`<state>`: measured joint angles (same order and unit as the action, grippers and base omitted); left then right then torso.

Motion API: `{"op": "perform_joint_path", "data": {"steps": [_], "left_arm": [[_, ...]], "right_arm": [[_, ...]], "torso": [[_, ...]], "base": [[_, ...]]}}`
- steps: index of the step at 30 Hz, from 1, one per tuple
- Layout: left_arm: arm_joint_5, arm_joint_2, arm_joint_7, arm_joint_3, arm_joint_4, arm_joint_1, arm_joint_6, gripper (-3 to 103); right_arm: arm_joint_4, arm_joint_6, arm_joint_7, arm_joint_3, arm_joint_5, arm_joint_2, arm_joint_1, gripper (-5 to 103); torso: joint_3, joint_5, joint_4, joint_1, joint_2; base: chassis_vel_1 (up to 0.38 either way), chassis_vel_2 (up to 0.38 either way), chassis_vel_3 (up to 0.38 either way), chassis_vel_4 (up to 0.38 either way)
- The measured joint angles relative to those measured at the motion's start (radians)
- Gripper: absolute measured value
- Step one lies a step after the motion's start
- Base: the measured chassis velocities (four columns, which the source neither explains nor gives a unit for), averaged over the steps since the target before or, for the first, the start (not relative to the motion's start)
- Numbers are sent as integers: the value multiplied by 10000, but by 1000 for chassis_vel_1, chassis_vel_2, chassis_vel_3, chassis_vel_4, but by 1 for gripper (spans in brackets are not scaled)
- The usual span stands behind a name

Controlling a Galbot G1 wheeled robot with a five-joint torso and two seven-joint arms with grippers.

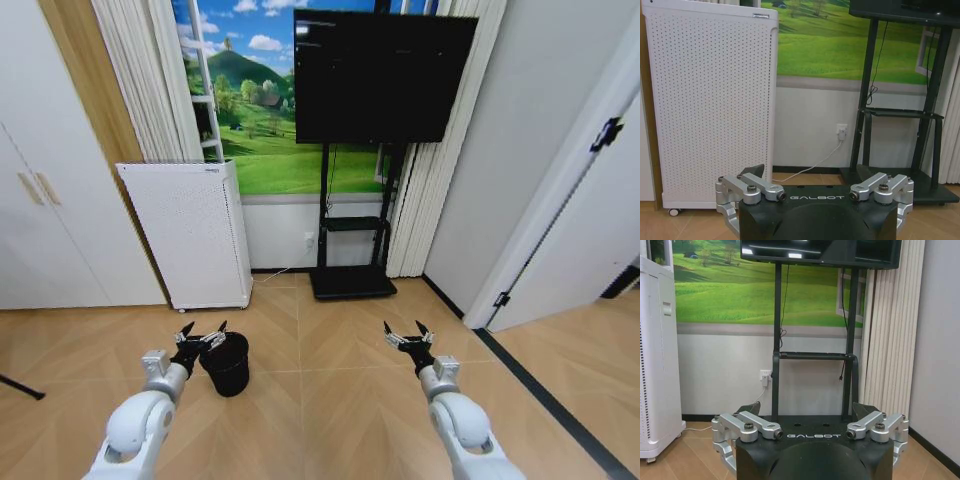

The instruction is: Pick up the trash bin and place the garbage on the floor into it.

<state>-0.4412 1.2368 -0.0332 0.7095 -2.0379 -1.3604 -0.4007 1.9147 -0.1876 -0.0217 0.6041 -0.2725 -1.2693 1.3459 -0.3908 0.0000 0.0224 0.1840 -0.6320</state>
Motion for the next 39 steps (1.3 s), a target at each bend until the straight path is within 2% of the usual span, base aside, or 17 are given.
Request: {"op": "perform_joint_path", "data": {"steps": [16,20,39], "left_arm": [[42,-8,-12,0,140,100,7,100],[106,13,-104,-7,233,202,-22,100],[77,27,-117,46,346,320,0,100]], "right_arm": [[-190,-2,37,-31,-168,131,-134,100],[-294,-12,49,-83,-190,139,-216,100],[-356,-33,66,-80,-157,47,-273,100]], "torso": [[-340,0,0,240,-580],[-504,0,0,370,-873],[-967,0,0,698,-1665]], "base": [[0,0,0,0],[0,0,0,0],[0,0,0,0]]}}
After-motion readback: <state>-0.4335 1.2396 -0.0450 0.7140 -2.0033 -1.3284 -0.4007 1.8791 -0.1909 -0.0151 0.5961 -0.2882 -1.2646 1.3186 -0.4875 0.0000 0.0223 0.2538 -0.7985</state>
